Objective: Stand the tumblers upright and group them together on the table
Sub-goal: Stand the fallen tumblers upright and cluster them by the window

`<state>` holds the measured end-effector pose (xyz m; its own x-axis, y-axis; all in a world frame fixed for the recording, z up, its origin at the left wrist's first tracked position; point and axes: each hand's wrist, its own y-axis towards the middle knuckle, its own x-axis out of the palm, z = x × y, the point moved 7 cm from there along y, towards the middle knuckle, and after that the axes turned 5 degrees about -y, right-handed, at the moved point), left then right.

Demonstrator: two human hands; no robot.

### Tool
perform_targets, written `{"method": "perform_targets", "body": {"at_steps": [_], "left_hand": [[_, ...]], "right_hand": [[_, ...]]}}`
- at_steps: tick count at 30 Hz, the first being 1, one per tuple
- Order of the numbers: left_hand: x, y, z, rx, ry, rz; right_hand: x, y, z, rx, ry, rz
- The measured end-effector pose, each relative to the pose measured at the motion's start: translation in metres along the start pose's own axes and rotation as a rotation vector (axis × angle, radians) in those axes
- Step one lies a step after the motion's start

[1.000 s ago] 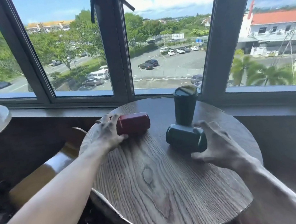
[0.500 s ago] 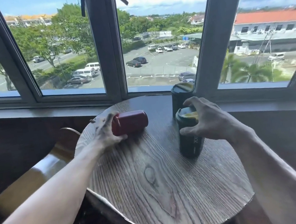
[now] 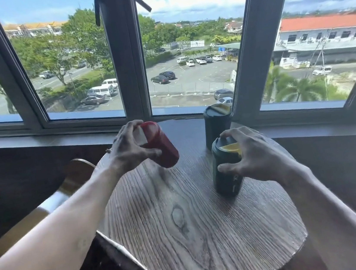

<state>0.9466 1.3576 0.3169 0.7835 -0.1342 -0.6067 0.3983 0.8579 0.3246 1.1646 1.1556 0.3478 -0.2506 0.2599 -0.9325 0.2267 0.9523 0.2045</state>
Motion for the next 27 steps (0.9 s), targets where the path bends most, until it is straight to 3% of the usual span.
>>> {"method": "perform_targets", "body": {"at_steps": [5,12,19,27], "left_hand": [[0.021,0.011,0.041,0.117,0.126,-0.207],[0.019,-0.002,0.037,0.085,0.111,-0.231],[0.026,-0.018,0.053,0.136,0.033,-0.130],[0.021,-0.017,0.056,0.191,0.084,-0.246]], "right_hand": [[0.000,0.000,0.000,-0.008,0.003,-0.015],[0.000,0.002,0.010,-0.009,0.059,-0.058],[0.006,0.008,0.001,0.014,0.121,0.009],[0.011,0.014,-0.009,-0.020,0.162,0.056]]}}
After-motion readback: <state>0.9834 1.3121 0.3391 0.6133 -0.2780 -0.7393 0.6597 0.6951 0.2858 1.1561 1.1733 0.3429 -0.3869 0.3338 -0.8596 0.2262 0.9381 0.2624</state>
